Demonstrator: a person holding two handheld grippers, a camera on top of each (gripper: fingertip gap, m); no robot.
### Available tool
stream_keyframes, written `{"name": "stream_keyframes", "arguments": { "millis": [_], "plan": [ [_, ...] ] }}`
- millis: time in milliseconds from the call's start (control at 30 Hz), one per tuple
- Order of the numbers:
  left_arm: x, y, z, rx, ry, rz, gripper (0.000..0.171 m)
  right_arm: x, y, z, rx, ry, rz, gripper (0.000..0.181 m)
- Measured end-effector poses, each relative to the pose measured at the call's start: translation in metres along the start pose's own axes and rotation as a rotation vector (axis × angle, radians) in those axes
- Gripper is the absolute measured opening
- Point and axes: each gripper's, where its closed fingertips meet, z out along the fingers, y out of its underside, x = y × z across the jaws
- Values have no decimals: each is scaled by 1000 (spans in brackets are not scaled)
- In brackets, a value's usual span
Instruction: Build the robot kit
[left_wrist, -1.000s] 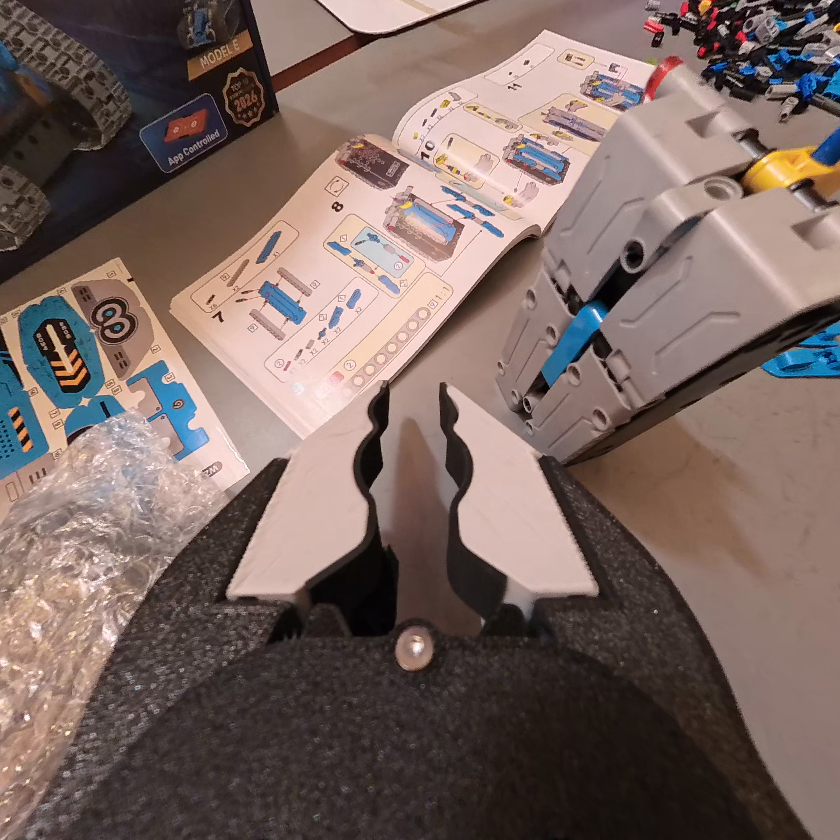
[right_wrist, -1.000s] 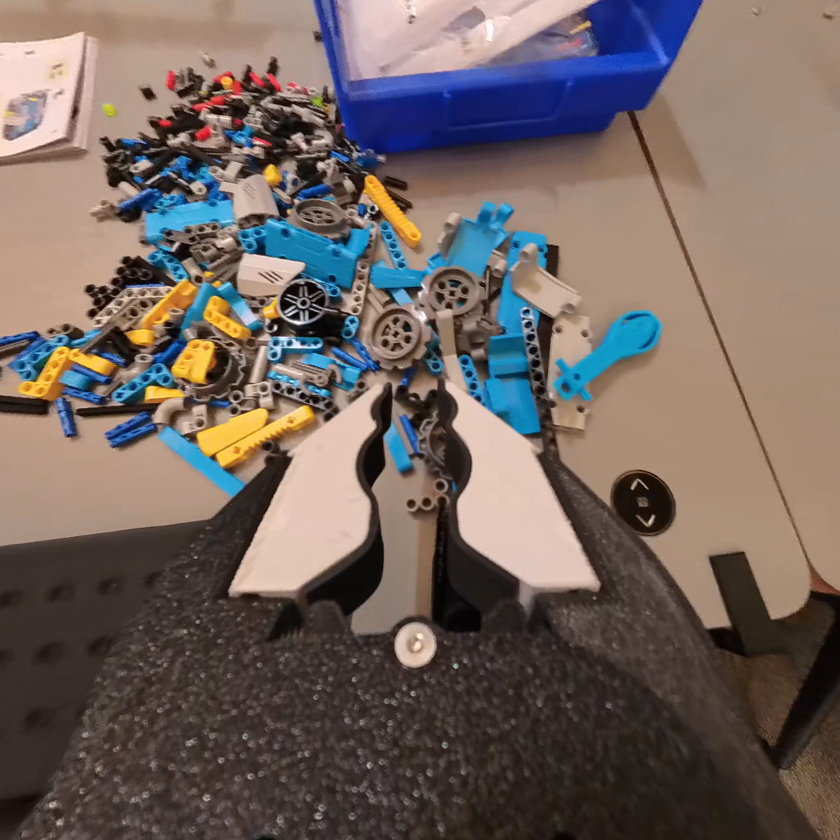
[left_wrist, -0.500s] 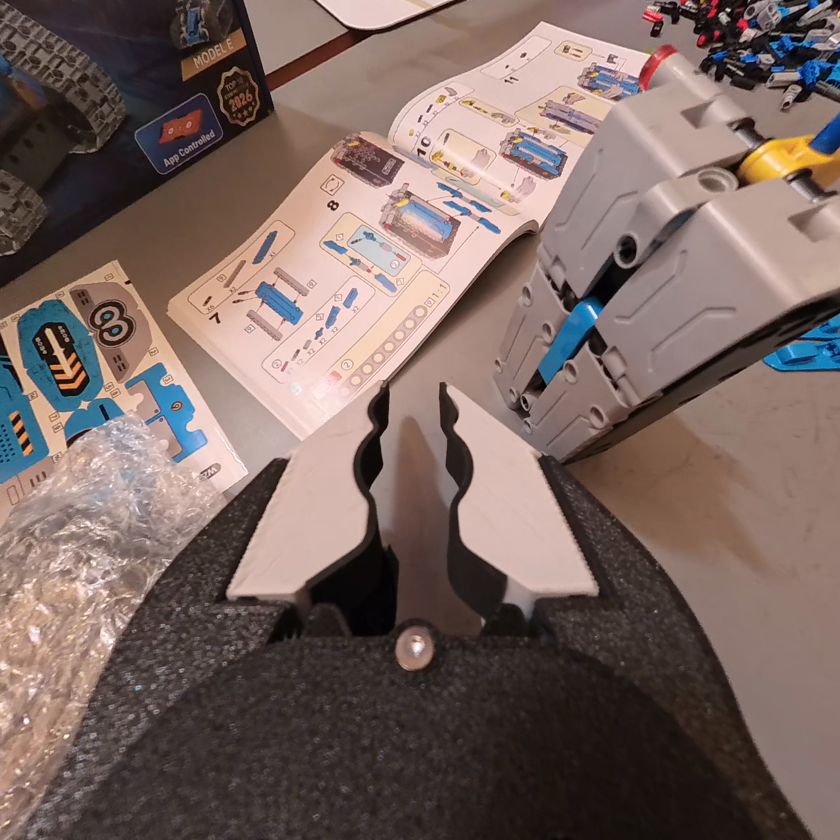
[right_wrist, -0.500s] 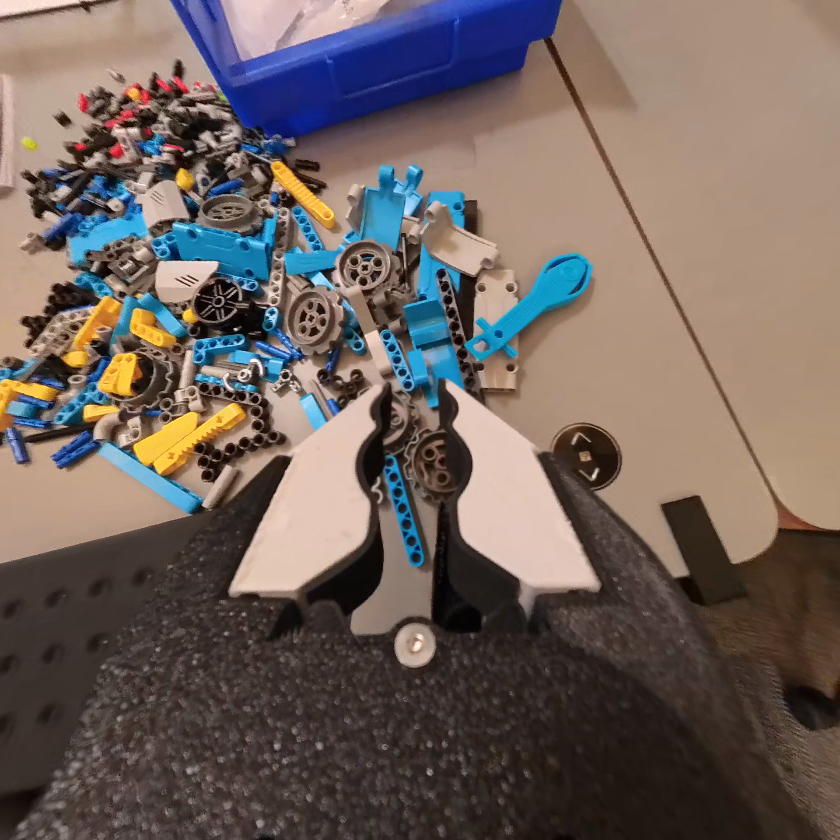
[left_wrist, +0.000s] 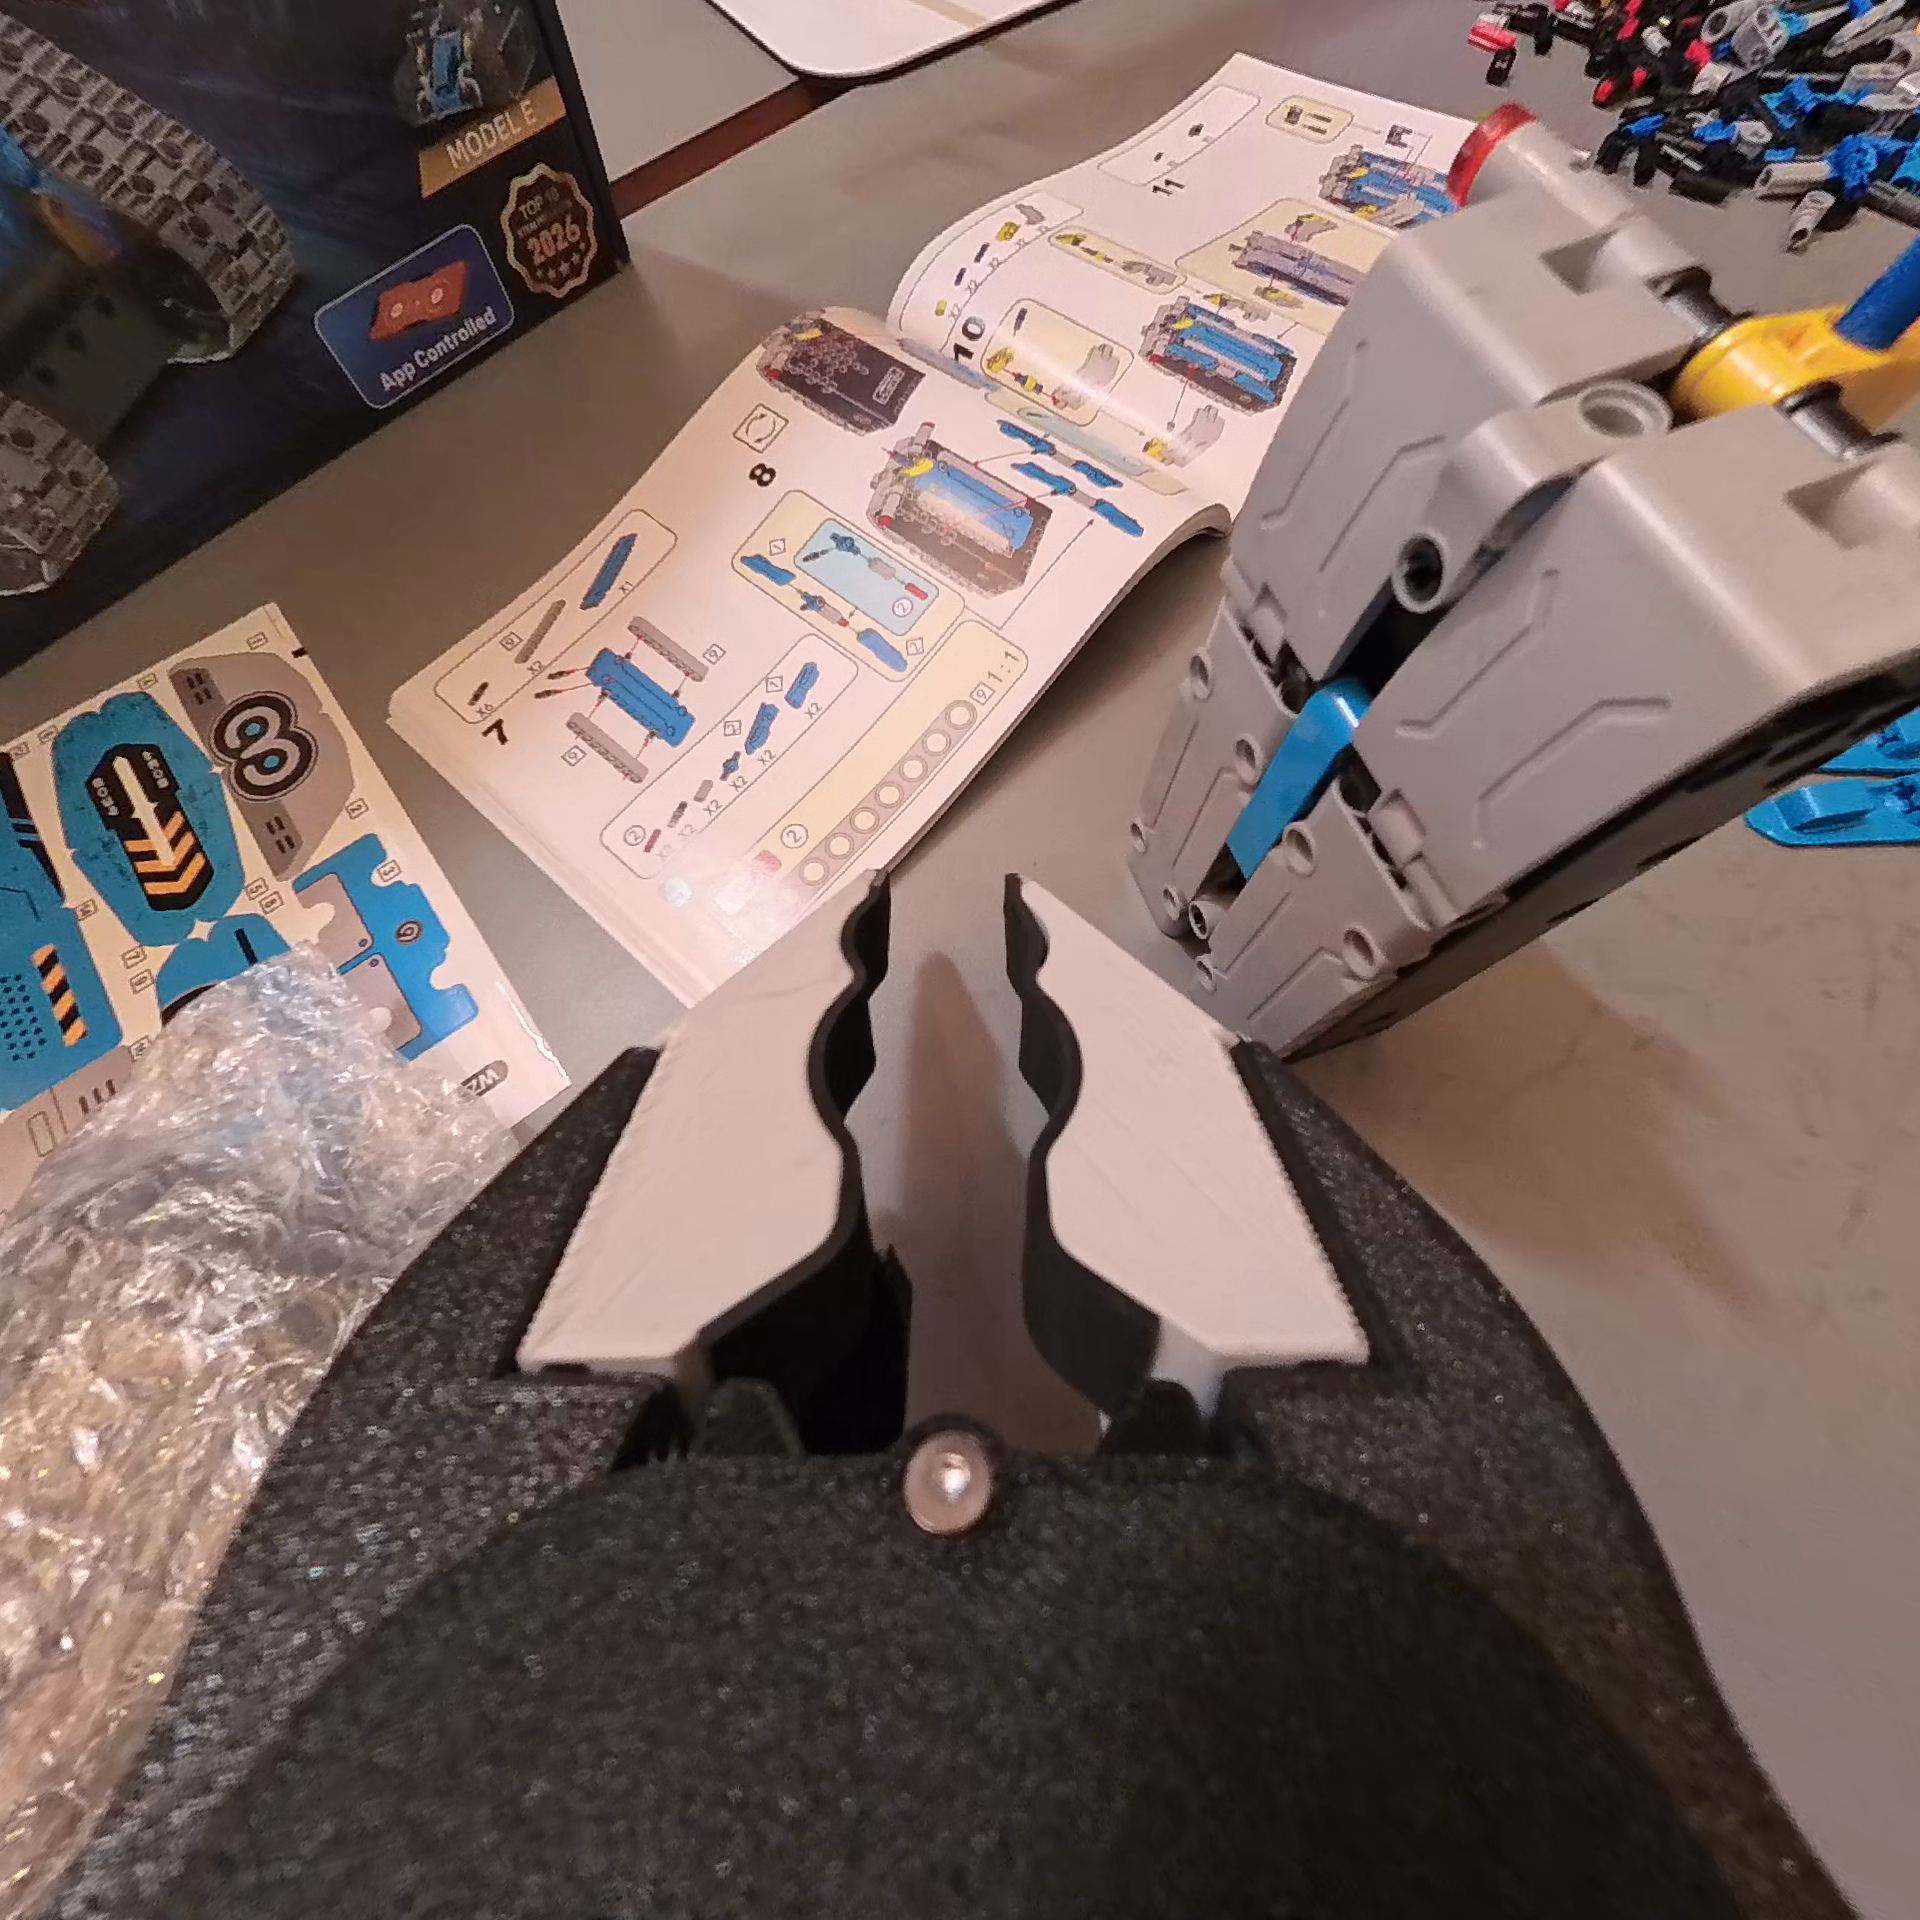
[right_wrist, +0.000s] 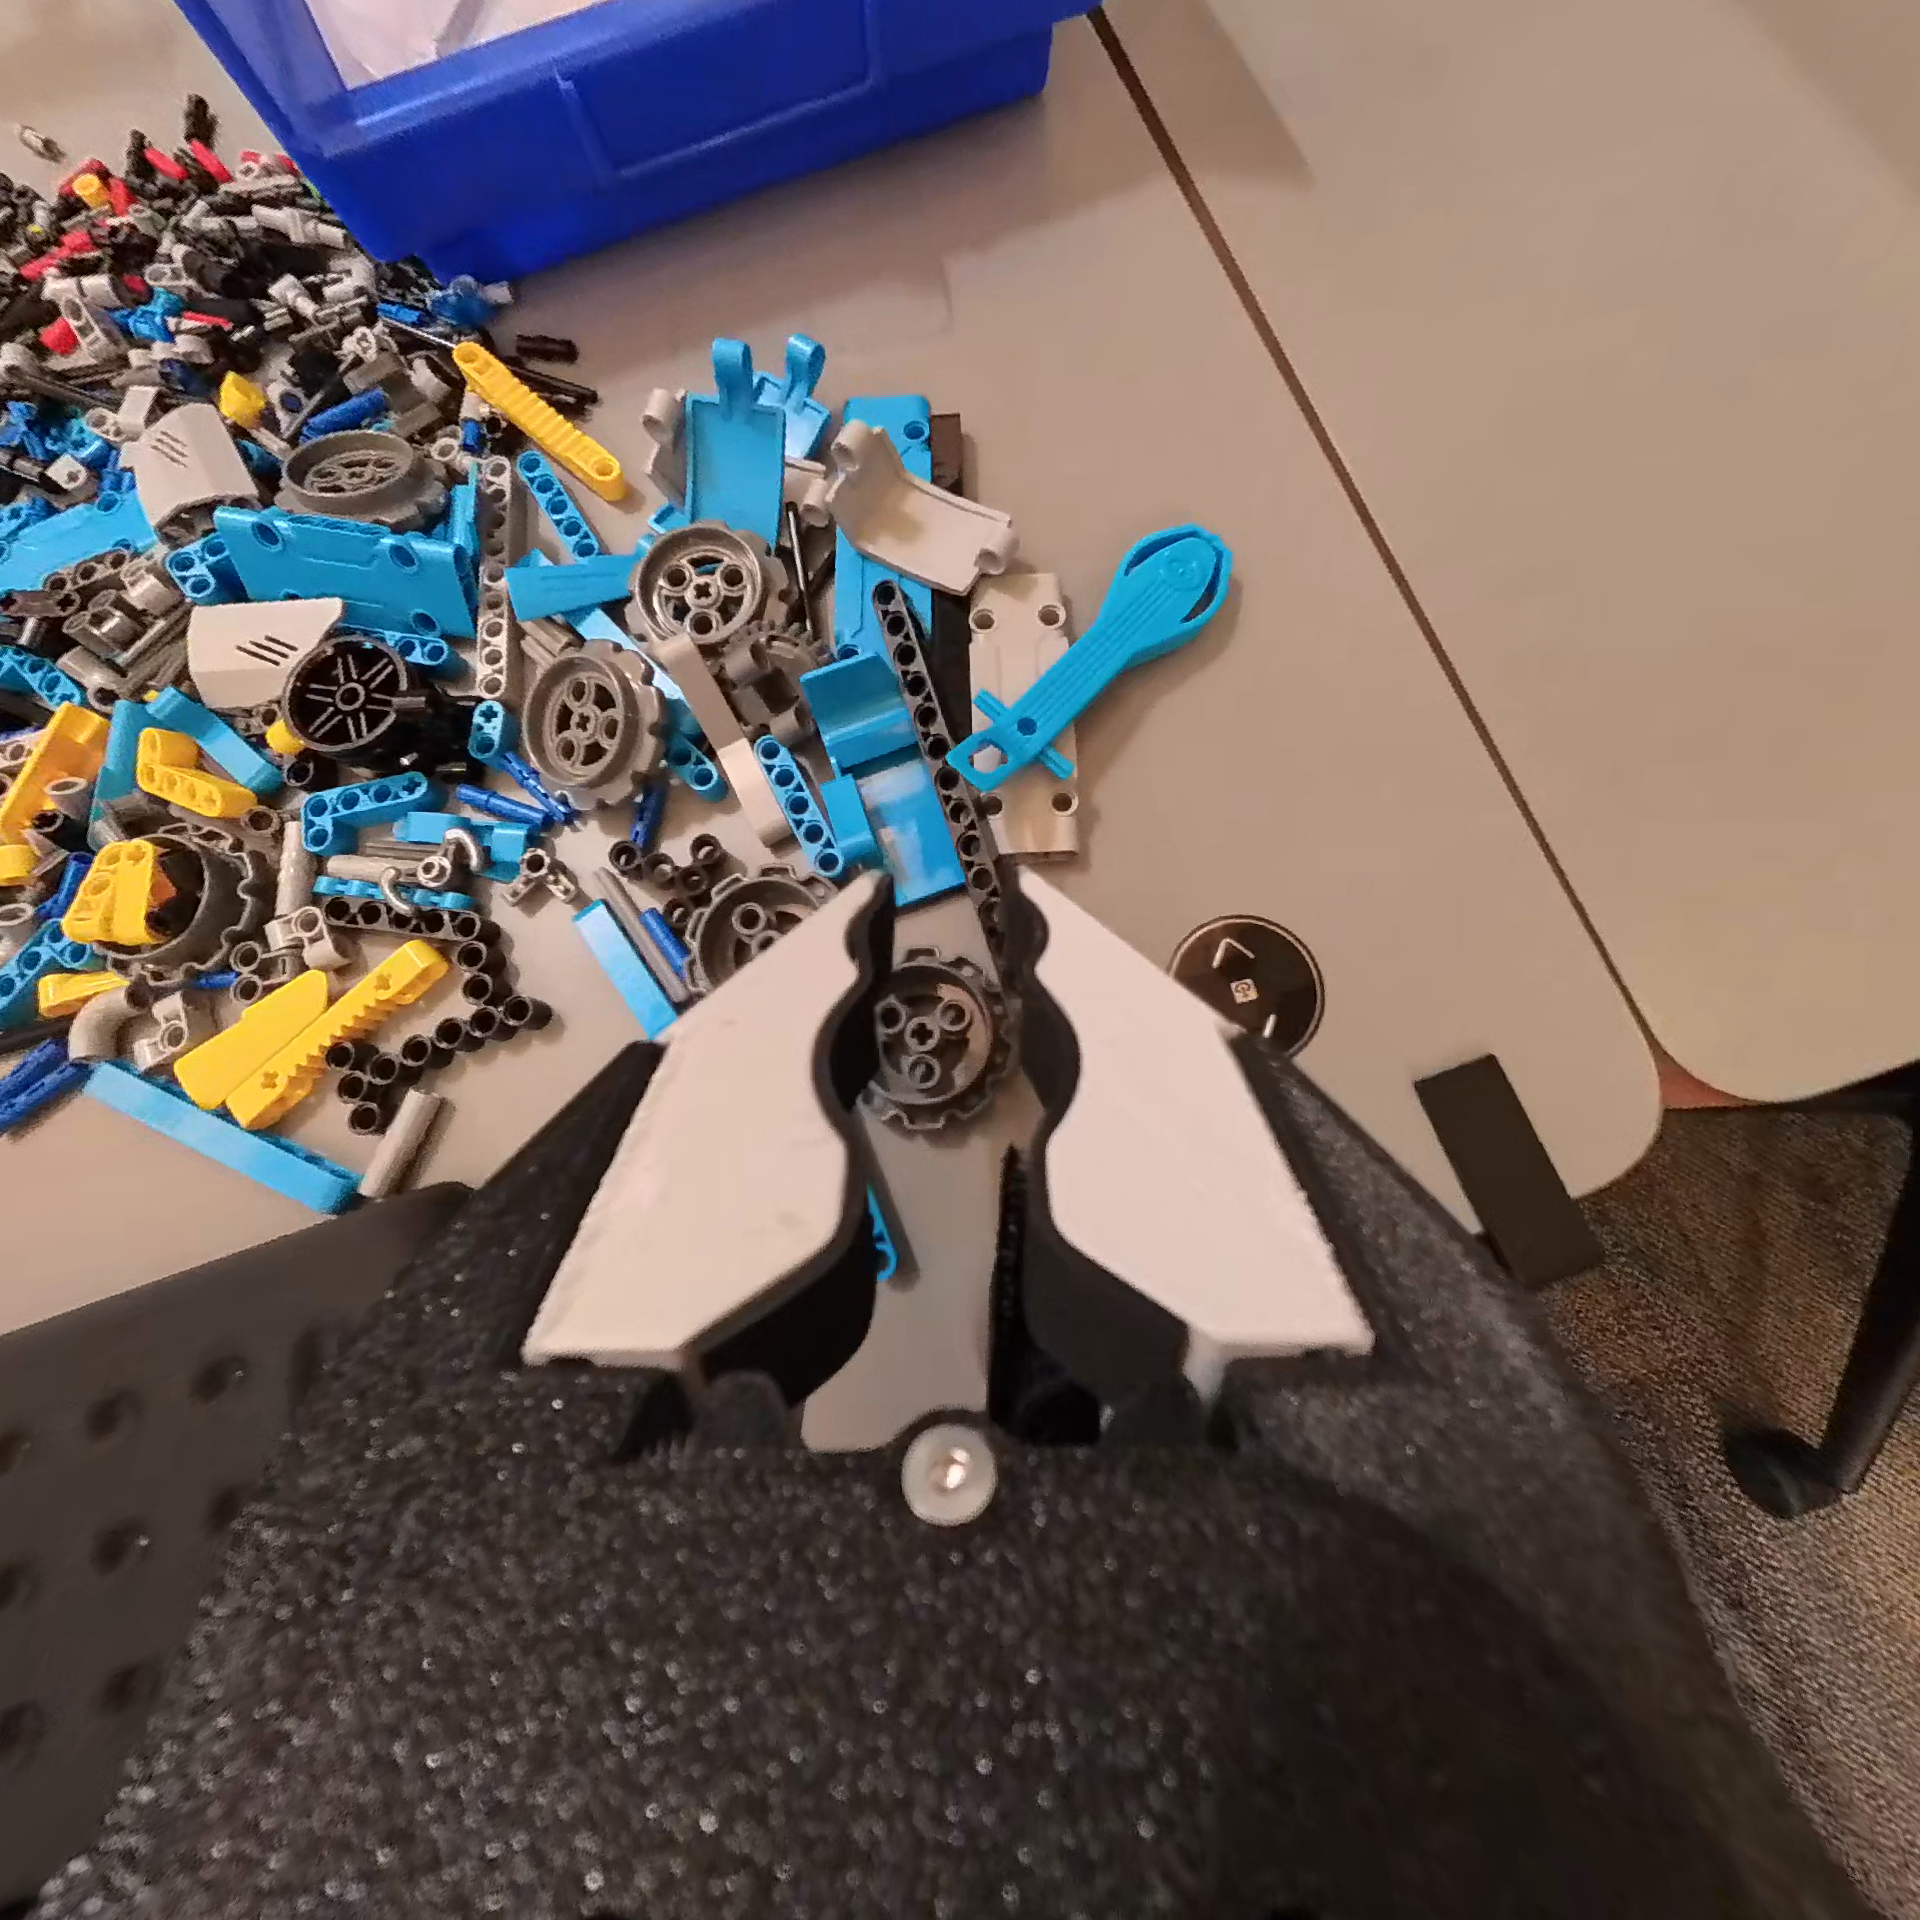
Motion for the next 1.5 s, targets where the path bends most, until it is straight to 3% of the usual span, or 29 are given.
{"name": "stream_keyframes", "arguments": {
  "millis": [333, 700, 833, 967, 1167, 1500],
  "plan": [
    [-1, 1, 1, -6, 6, -12, 21, -10, 2, 4, -22, -47, 27, 20],
    [-1, 3, 3, -26, 18, -31, 21, -169, -38, -13, 50, -474, -72, 24],
    [-1, 3, 2, -20, 22, -38, 21, -199, -64, 9, 21, -536, -84, 26],
    [1, 4, 4, -34, 15, -3, 21, -232, -67, 48, -89, -641, -97, 26],
    [3, 5, 4, -38, 14, 18, 21, -233, -59, 76, -75, -505, -174, 26],
    [-2, 4, 5, -35, 64, -92, 21, -234, -58, 89, -71, -447, -255, 24]
  ]
}}
